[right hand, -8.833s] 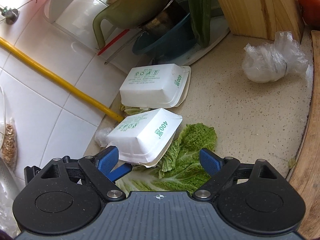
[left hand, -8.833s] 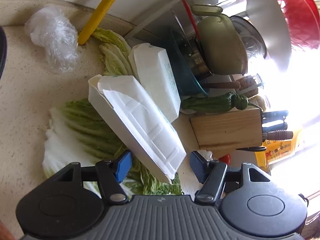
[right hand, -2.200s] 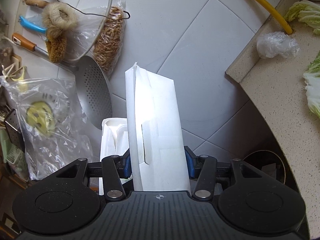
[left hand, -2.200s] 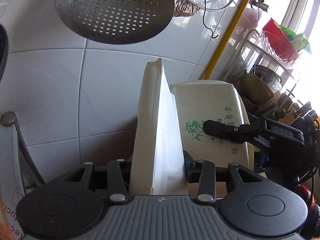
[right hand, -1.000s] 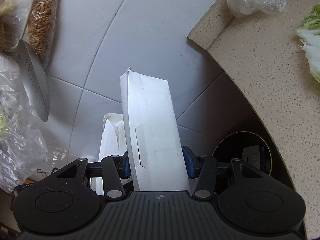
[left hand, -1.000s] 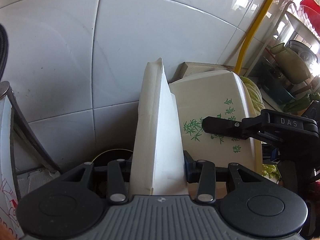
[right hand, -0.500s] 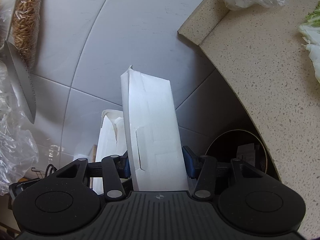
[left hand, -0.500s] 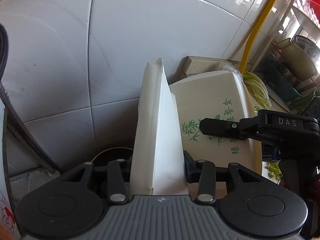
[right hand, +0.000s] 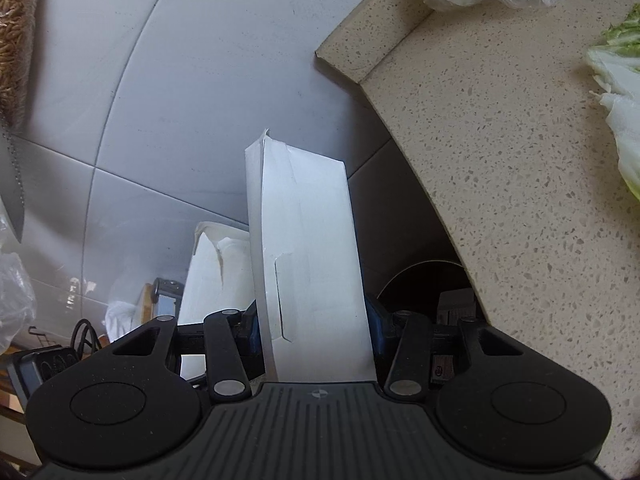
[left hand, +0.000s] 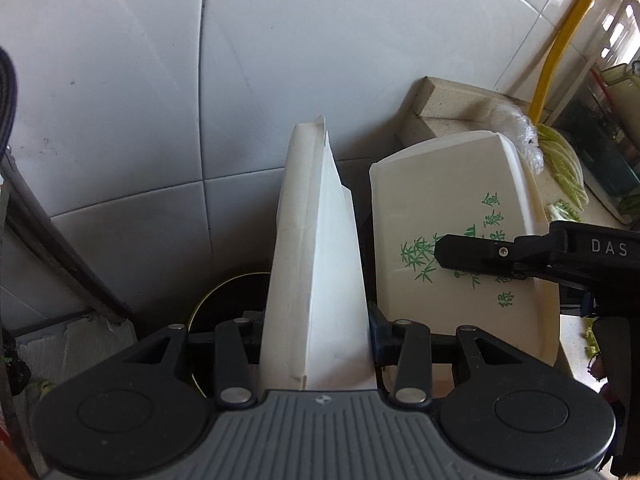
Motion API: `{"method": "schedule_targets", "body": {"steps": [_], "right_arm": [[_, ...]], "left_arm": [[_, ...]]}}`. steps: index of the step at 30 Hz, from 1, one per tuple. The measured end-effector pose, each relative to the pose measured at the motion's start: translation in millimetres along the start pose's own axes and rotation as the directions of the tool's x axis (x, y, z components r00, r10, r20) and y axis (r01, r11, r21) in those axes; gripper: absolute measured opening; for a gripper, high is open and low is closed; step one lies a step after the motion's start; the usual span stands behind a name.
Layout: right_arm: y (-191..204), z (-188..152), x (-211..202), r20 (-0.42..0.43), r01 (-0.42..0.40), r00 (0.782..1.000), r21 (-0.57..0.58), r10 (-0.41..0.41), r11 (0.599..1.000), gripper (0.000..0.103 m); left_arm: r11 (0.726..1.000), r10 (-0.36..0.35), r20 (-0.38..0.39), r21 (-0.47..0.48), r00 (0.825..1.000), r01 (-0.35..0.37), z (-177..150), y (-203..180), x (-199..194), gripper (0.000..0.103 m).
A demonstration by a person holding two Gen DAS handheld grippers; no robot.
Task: Collect trash
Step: 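Carry both foam boxes down over the black trash bin with both grippers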
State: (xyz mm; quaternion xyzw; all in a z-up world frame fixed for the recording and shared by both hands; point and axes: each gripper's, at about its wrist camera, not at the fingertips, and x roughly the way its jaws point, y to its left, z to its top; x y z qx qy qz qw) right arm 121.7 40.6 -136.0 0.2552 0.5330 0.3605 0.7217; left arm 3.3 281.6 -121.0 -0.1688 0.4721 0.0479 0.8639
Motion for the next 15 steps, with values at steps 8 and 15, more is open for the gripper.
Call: {"method": "schedule_targets", "body": {"steps": [8, 15], "right_arm": [[14.4, -1.2, 39.9, -0.061, 0.096, 0.993, -0.099, -0.103, 0.990, 0.058], [30.5, -5.7, 63.3, -0.090, 0.186, 0.974, -0.207, -0.207, 0.961, 0.058]], "left_arm": [[0.998, 0.055, -0.047, -0.040, 0.997, -0.057, 0.7, 8.0, 19.3, 0.039], [0.995, 0.088, -0.073, -0.048, 0.993, -0.092, 2.6, 8.3, 26.0, 0.039]]}}
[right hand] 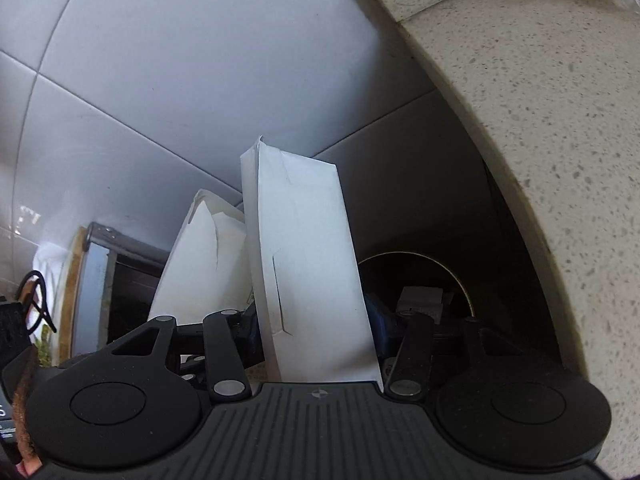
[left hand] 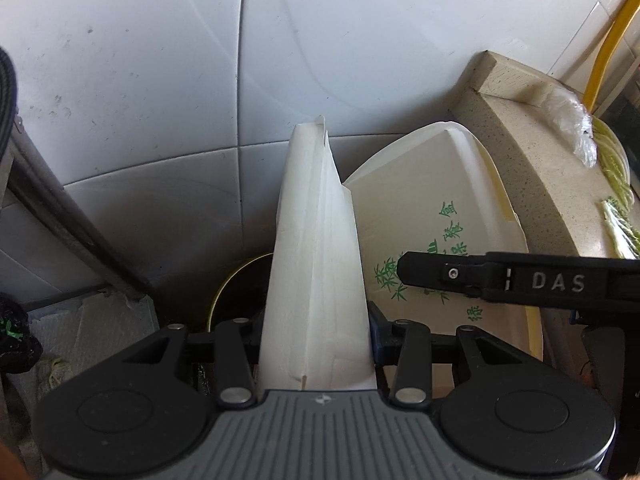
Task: Collect trash
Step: 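Carry both foam boxes down over the black trash bin with both grippers, then open both grippers over the bin to drop the foam boxes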
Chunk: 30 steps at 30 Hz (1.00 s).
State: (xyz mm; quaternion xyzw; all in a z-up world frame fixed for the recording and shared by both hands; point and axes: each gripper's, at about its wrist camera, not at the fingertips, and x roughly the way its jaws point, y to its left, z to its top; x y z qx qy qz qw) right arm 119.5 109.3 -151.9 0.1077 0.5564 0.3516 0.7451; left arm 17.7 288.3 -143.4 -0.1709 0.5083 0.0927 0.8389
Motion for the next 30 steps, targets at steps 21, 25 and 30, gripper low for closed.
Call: {"method": "schedule_targets", "body": {"steps": [21, 25, 30], "right_arm": [[17.2, 0.5, 34.5, -0.079, 0.167, 0.981, -0.107, -0.175, 0.980, 0.062], [16.4, 2.0, 34.5, -0.077, 0.170, 0.981, -0.106, -0.179, 0.980, 0.064], [16.5, 1.6, 37.8, -0.074, 0.173, 0.981, -0.092, -0.180, 0.981, 0.068]], "left_arm": [[0.998, 0.064, -0.083, -0.013, 0.995, -0.065, 10.1, -2.8, 18.6, 0.040], [0.997, 0.071, -0.089, -0.014, 0.993, -0.073, 10.8, -4.6, 18.3, 0.044], [0.996, 0.083, -0.087, -0.014, 0.993, -0.085, 11.2, -3.4, 22.0, 0.050]]}}
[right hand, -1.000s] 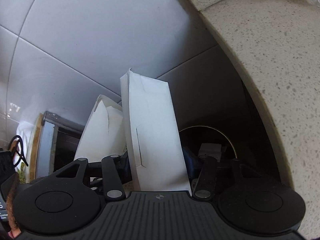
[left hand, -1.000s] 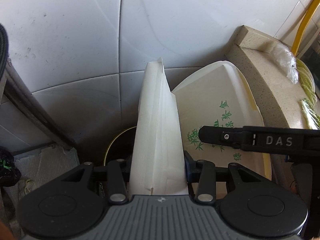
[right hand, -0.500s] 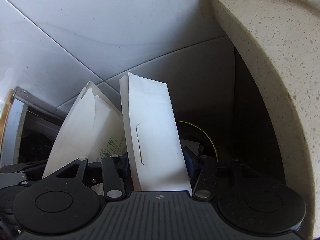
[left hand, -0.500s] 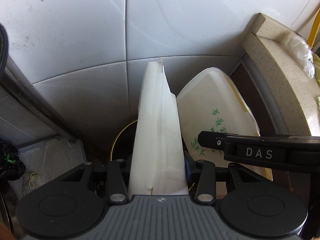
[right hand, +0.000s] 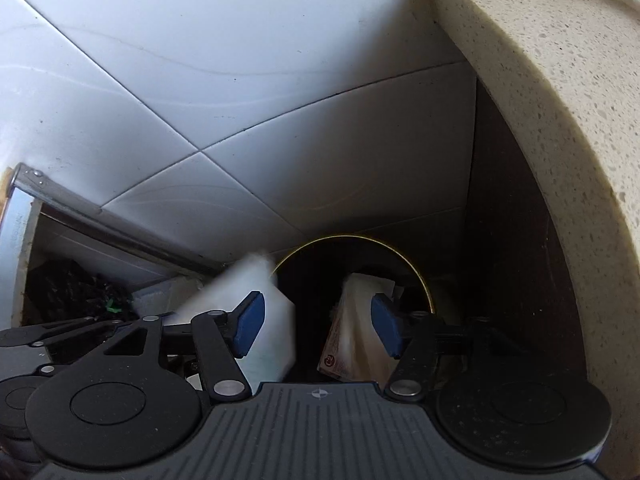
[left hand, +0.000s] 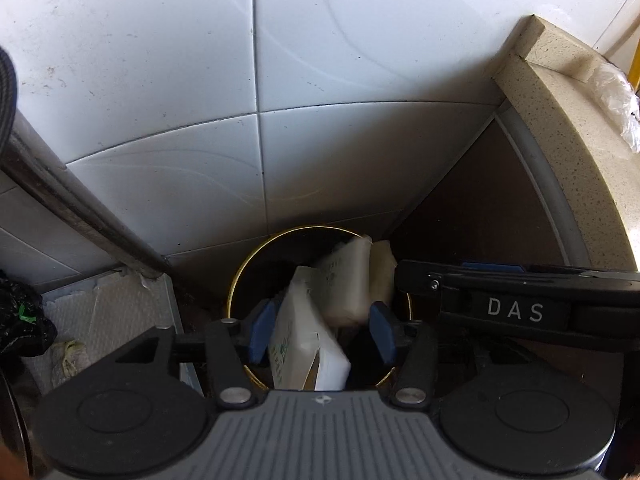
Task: Collect trash
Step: 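Open both grippers over the bin to drop the foam boxes, then raise both tools from the bin up toward the counter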
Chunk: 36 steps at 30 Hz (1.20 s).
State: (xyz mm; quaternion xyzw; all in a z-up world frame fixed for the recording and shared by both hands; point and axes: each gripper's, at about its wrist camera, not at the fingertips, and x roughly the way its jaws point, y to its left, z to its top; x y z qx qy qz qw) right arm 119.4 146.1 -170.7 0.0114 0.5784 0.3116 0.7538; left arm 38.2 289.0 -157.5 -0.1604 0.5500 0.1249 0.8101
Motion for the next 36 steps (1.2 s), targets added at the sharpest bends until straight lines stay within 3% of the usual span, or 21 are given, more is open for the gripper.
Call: {"method": "schedule_targets", "body": {"steps": [22, 26, 36], "right_arm": [[3.8, -7.7, -28.0, 0.060, 0.034, 0.998, 0.001, -0.034, 0.999, 0.078], [10.1, -12.7, -42.9, 0.086, 0.038, 0.996, -0.020, -0.036, 0.999, 0.079], [24.8, -29.7, -100.8, 0.206, 0.073, 0.977, -0.077, -0.055, 0.994, 0.084]], "left_arm": [[0.998, 0.028, 0.055, 0.052, 0.998, -0.031, -6.0, -5.1, -14.6, 0.053], [0.993, 0.068, 0.098, 0.094, 0.993, -0.077, -11.6, -13.3, -28.2, 0.054], [0.990, 0.035, 0.200, 0.125, 0.979, -0.061, -25.6, -25.2, -74.4, 0.054]]}}
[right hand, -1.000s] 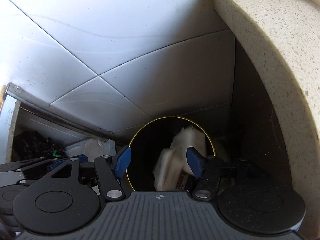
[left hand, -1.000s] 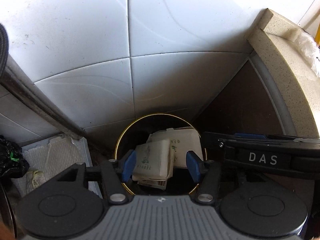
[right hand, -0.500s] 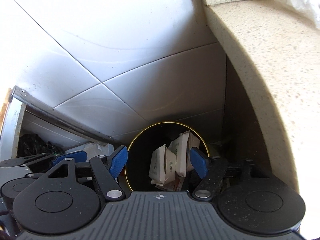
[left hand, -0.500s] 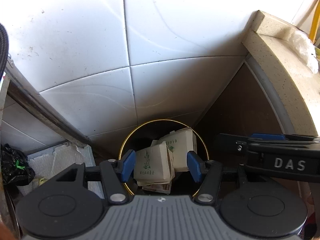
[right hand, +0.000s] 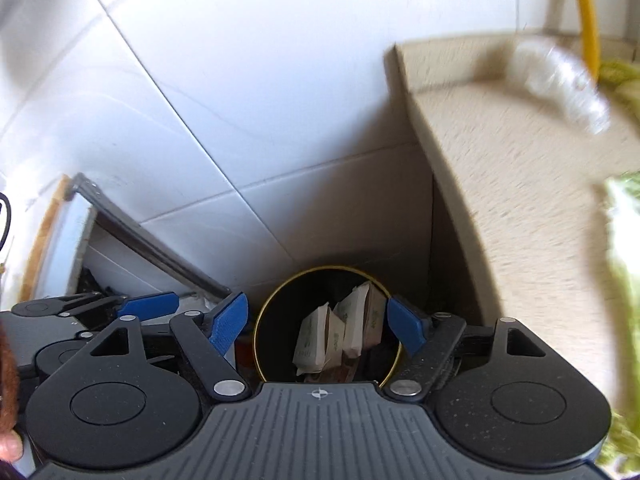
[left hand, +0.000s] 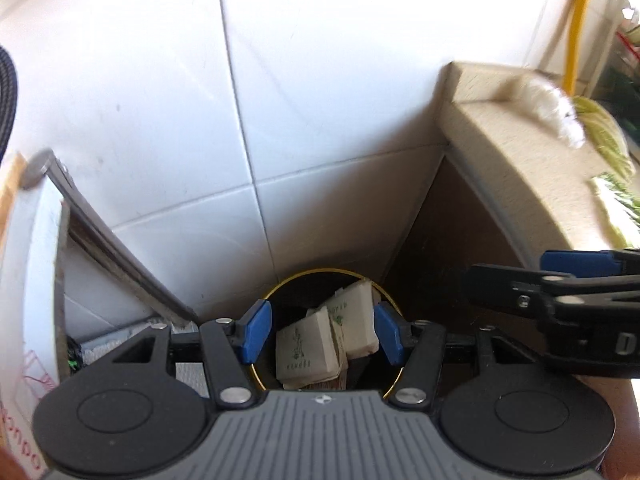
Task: Collect trash
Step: 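Raise both tools from the bin up toward the counter, then move both open grippers over the napa cabbage leaves on the counter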
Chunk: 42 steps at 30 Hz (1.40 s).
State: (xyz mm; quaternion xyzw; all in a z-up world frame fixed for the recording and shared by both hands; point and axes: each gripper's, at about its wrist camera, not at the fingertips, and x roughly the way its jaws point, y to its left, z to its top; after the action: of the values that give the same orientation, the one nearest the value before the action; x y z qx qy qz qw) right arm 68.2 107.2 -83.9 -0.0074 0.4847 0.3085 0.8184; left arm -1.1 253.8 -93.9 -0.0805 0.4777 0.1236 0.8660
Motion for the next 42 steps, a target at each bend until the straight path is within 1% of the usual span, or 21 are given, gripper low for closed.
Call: {"method": "schedule_targets", "body": {"steps": [4, 8, 11, 14, 18, 22, 24, 28, 35, 39, 40, 42], "right_arm": [[0.7, -3.1, -28.9, 0.057, 0.024, 0.998, -0.018, -0.023, 1.000, 0.086], [-2.2, -8.7, -56.5, 0.101, 0.047, 0.994, -0.014, -0.045, 0.999, 0.086], [-5.6, -13.9, -78.7, 0.133, 0.070, 0.989, -0.014, -0.068, 0.997, 0.086], [-13.1, -22.4, -100.0, 0.174, 0.112, 0.978, 0.008, -0.112, 0.994, 0.087], [-35.6, -35.8, -132.8, 0.211, 0.163, 0.962, 0.072, -0.174, 0.984, 0.089], [-64.0, -48.0, -161.3, 0.240, 0.225, 0.938, 0.131, -0.251, 0.966, 0.089], [-80.8, -52.7, -172.8, 0.246, 0.256, 0.925, 0.158, -0.289, 0.954, 0.090], [-111.7, -57.1, -183.4, 0.231, 0.302, 0.911, 0.186, -0.341, 0.935, 0.091], [-151.4, -59.5, -188.0, 0.204, 0.314, 0.912, 0.213, -0.357, 0.925, 0.091], [-172.1, -58.8, -190.1, 0.191, 0.321, 0.911, 0.223, -0.364, 0.920, 0.091], [-177.9, -58.6, -189.8, 0.186, 0.319, 0.913, 0.229, -0.363, 0.920, 0.092], [-189.0, -58.7, -188.3, 0.177, 0.292, 0.924, 0.242, -0.338, 0.925, 0.092]], "left_arm": [[0.999, -0.026, 0.042, 0.027, 0.999, 0.025, 0.5, -8.6, -17.5, 0.054], [0.996, -0.055, 0.079, 0.074, 0.995, 0.049, 1.0, -21.7, -32.2, 0.054], [0.992, -0.087, 0.092, 0.104, 0.992, 0.077, 1.8, -31.8, -41.8, 0.054], [0.985, -0.119, 0.104, 0.134, 0.987, 0.105, 2.4, -43.9, -47.9, 0.054], [0.974, -0.166, 0.095, 0.173, 0.982, 0.148, 4.9, -67.1, -55.5, 0.054], [0.960, -0.214, 0.093, 0.202, 0.972, 0.192, 9.2, -92.8, -62.9, 0.054], [0.956, -0.223, 0.095, 0.217, 0.970, 0.199, 12.6, -106.7, -63.4, 0.054], [0.945, -0.250, 0.084, 0.238, 0.965, 0.224, 19.5, -134.0, -62.7, 0.054], [0.926, -0.297, 0.037, 0.255, 0.954, 0.278, 29.1, -177.2, -53.6, 0.054], [0.913, -0.335, -0.032, 0.238, 0.942, 0.332, 29.8, -199.5, -42.1, 0.054], [0.911, -0.337, -0.047, 0.237, 0.940, 0.338, 29.5, -205.5, -38.9, 0.054], [0.908, -0.330, -0.062, 0.251, 0.942, 0.335, 27.4, -216.7, -34.7, 0.054]]}}
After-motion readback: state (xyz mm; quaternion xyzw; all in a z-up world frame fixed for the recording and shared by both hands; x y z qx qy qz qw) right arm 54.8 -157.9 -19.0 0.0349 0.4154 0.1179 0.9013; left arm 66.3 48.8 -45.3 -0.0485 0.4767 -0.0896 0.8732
